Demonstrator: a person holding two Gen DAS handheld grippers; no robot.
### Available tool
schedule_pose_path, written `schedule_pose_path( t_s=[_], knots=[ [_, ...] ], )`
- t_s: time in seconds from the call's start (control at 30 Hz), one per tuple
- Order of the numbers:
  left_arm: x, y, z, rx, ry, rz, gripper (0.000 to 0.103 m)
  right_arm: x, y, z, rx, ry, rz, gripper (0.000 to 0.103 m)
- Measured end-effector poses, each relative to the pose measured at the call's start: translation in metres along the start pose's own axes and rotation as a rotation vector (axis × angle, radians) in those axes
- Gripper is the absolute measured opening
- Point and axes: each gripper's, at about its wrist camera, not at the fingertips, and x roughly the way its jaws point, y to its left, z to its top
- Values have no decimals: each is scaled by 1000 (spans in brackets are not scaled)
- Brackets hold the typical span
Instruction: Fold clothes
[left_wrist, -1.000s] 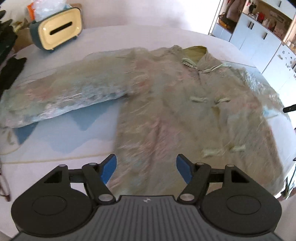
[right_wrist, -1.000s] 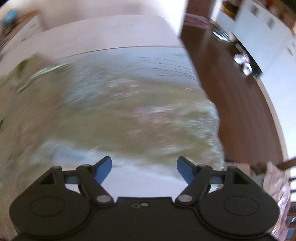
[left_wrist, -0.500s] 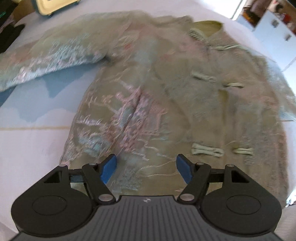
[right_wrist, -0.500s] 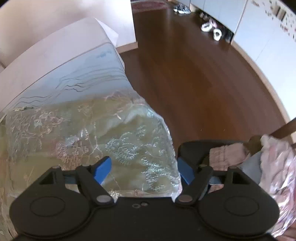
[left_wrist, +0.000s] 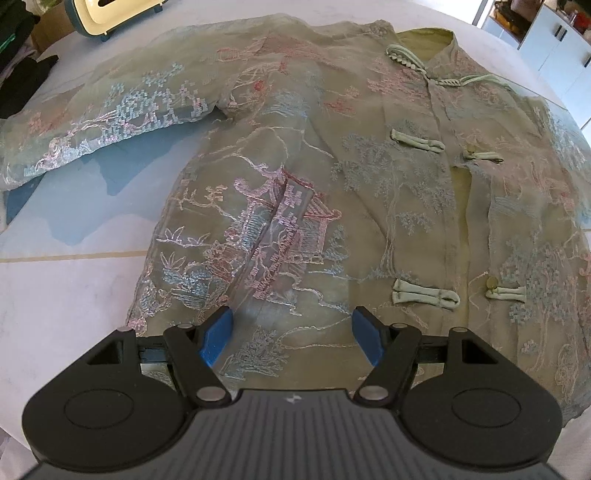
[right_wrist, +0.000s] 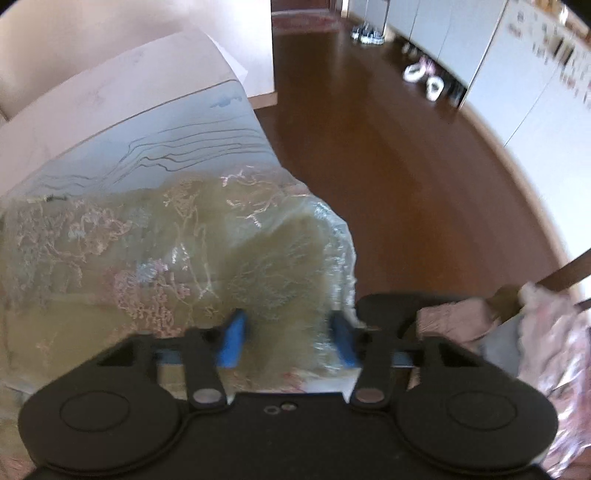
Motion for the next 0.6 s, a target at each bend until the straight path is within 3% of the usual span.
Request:
schedule_pose_path(
  t_s=[0.13, 0.17, 0.2, 0.23, 0.27, 0.3, 0.33, 0.5, 0.57, 0.6],
  knots=[
    [-1, 2, -1, 0, -7, -10, 71, -5, 21, -3, -95, -27, -75, 103],
    [-1, 2, -2, 2, -8, -12, 71, -9, 28, -3, -111, -46, -88, 76],
    [-2, 3, -2, 4, -8, -15, 71, -16, 36, -3, -129, -71, -95, 72],
    [-3, 4, -3, 3, -9, -18, 71, -25, 46, -2, -153, -103, -84, 61],
    [-3, 5, -3, 1, -10, -23, 71, -35, 58, -1, -178, -131, -59, 54],
    [-3, 6, -4, -1, -11, -27, 71, -45, 72, -1, -203, -154, -24, 54],
    [-4, 7, -4, -3, -11, -31, 71, -56, 87, -1, -227, -176, 15, 43],
    [-7, 12, -4, -2, -15, -52, 71, -92, 170, -12, -383, -244, 199, 52],
    [-8, 14, -5, -6, -23, -62, 71, -95, 208, -20, -461, -246, 260, 48],
    [-8, 16, -6, -9, -27, -68, 71, -97, 227, -25, -499, -247, 290, 56]
  ],
)
